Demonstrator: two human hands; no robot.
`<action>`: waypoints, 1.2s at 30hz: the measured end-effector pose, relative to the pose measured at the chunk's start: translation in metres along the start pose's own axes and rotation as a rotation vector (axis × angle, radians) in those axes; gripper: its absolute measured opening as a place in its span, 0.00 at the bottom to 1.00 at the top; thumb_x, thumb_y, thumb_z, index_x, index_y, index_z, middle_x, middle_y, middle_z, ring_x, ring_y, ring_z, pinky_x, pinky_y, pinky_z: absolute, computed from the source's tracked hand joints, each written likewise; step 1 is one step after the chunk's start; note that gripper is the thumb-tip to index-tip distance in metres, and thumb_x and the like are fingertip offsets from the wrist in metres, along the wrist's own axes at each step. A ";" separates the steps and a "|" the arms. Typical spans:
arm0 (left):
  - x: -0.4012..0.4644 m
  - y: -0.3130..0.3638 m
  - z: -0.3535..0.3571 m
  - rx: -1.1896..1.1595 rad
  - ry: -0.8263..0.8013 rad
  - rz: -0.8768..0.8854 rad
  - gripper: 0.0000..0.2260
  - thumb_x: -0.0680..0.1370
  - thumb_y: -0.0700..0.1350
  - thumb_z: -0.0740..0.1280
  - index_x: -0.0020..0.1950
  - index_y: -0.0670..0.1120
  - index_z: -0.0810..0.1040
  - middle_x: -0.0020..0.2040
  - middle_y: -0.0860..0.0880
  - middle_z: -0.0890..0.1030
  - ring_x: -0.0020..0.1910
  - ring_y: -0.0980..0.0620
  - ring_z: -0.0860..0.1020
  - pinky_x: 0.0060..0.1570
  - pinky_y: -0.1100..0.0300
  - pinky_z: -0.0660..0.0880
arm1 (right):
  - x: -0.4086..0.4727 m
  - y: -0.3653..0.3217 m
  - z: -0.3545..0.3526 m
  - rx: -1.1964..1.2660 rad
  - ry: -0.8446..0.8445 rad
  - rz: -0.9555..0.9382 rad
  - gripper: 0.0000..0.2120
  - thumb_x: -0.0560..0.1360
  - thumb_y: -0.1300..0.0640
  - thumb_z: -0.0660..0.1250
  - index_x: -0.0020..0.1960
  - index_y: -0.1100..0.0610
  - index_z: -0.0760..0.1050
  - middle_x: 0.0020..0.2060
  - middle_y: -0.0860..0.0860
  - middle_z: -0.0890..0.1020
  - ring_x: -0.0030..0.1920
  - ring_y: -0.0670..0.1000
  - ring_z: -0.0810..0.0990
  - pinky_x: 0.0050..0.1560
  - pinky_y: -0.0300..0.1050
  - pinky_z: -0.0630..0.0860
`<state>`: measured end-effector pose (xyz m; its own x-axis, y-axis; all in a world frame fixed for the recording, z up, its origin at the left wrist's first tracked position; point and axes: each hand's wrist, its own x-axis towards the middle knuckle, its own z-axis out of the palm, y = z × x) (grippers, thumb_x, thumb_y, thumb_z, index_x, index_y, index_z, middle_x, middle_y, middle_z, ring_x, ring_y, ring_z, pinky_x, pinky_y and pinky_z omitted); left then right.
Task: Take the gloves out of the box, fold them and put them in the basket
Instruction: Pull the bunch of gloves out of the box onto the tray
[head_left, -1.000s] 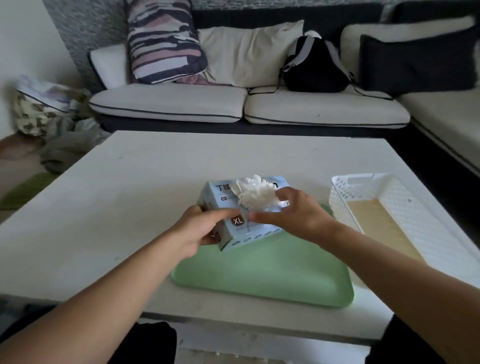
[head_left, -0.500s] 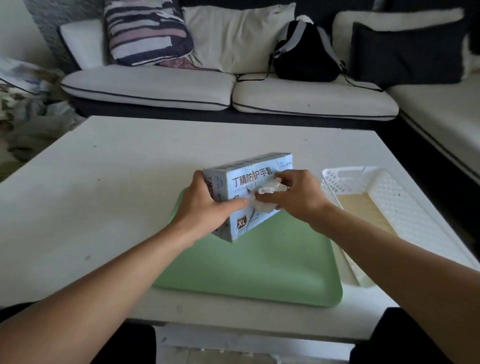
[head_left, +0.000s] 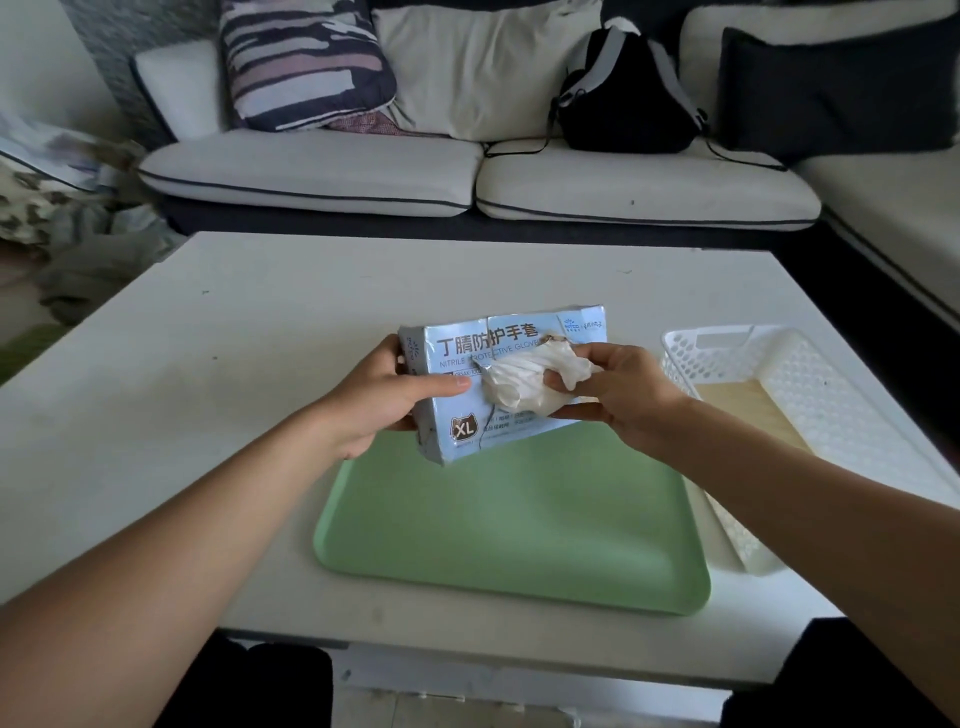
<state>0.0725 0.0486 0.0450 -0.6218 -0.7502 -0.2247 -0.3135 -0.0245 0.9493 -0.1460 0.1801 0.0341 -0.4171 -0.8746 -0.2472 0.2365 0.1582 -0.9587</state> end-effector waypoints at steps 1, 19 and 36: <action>0.001 -0.001 -0.001 -0.019 -0.014 -0.021 0.17 0.74 0.43 0.77 0.59 0.53 0.76 0.53 0.54 0.86 0.54 0.49 0.85 0.48 0.51 0.81 | 0.000 0.000 0.000 0.025 -0.015 0.000 0.13 0.71 0.70 0.73 0.55 0.69 0.79 0.49 0.58 0.85 0.44 0.55 0.87 0.39 0.48 0.84; -0.003 0.001 0.023 -0.078 0.122 0.054 0.10 0.72 0.45 0.78 0.48 0.53 0.80 0.42 0.55 0.87 0.41 0.55 0.85 0.44 0.52 0.82 | -0.028 -0.019 0.029 -0.774 0.174 -0.243 0.53 0.56 0.39 0.84 0.71 0.45 0.55 0.57 0.49 0.74 0.55 0.51 0.76 0.54 0.46 0.75; 0.003 0.003 -0.002 -0.307 -0.008 -0.196 0.12 0.75 0.52 0.73 0.54 0.47 0.81 0.43 0.45 0.85 0.42 0.44 0.84 0.42 0.52 0.81 | -0.018 -0.027 0.017 0.200 0.130 -0.263 0.20 0.59 0.69 0.78 0.49 0.59 0.79 0.42 0.54 0.86 0.45 0.56 0.85 0.48 0.51 0.82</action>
<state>0.0708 0.0449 0.0471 -0.5771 -0.7065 -0.4097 -0.1980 -0.3656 0.9095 -0.1299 0.1834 0.0672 -0.5921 -0.8055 -0.0238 0.2681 -0.1690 -0.9485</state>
